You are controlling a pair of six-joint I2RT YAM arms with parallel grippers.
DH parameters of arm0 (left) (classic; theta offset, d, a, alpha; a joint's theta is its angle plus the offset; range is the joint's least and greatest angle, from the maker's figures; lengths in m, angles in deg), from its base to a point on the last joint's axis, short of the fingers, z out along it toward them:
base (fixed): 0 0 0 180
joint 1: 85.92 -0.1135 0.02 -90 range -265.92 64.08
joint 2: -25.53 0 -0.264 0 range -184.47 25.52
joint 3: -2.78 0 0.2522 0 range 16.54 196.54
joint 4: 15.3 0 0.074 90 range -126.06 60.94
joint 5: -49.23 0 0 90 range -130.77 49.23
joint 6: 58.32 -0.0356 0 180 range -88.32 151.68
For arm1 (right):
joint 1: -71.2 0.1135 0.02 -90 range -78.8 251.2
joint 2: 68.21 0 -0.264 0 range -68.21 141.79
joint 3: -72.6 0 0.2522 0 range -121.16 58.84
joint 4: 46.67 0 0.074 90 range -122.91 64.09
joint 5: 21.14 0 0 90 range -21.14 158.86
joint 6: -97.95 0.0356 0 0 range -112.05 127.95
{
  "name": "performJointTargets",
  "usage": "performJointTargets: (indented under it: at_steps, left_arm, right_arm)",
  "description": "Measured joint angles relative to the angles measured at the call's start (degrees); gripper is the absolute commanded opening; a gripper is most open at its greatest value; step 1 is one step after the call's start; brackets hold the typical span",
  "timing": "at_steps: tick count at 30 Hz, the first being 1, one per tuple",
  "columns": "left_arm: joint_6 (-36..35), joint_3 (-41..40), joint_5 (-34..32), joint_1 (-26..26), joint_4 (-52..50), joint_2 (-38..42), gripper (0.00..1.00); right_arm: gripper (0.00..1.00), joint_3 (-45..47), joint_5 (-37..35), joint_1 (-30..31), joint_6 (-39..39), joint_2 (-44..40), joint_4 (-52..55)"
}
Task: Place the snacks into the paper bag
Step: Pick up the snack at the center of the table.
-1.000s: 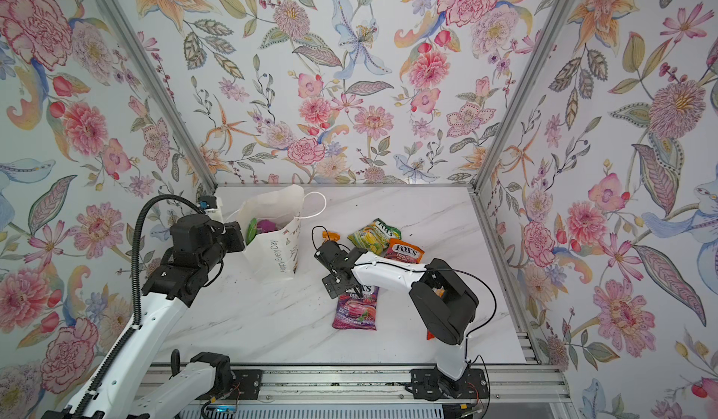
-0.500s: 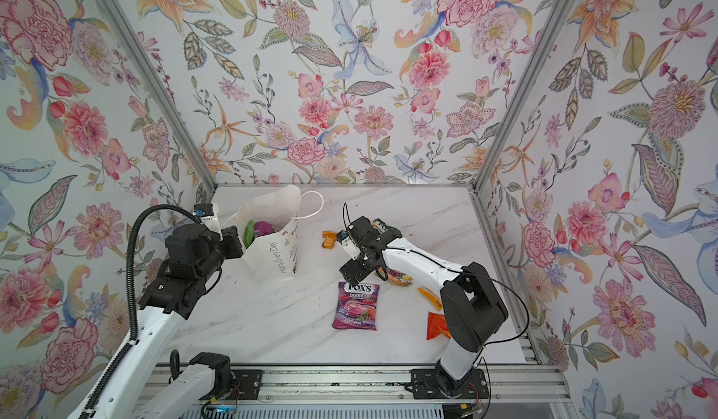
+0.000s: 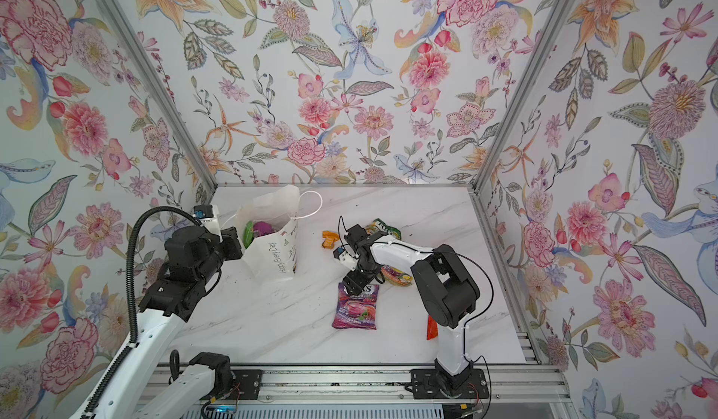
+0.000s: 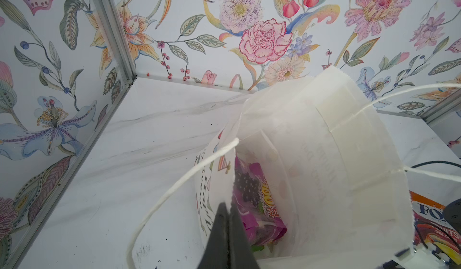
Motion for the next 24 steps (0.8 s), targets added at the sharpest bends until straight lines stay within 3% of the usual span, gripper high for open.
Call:
performJointTargets:
  at_steps: [6, 14, 24]
  left_arm:
    - [0.0, 0.0, -0.2, 0.0, 0.1, -0.1, 0.0]
    - [0.0, 0.0, -0.2, -0.3, 0.8, -0.9, 0.0]
    - [0.0, 0.0, 0.0, -0.4, 1.1, -1.2, 0.0]
  right_arm:
    - [0.58, 0.5, 0.3, 0.0, 2.1, 0.3, -0.3]
    - [0.25, 4.4, 1.0, 0.0, 6.6, -2.3, -2.1]
    - [0.0, 8.0, -1.4, 0.1, 10.8, -8.5, -2.1]
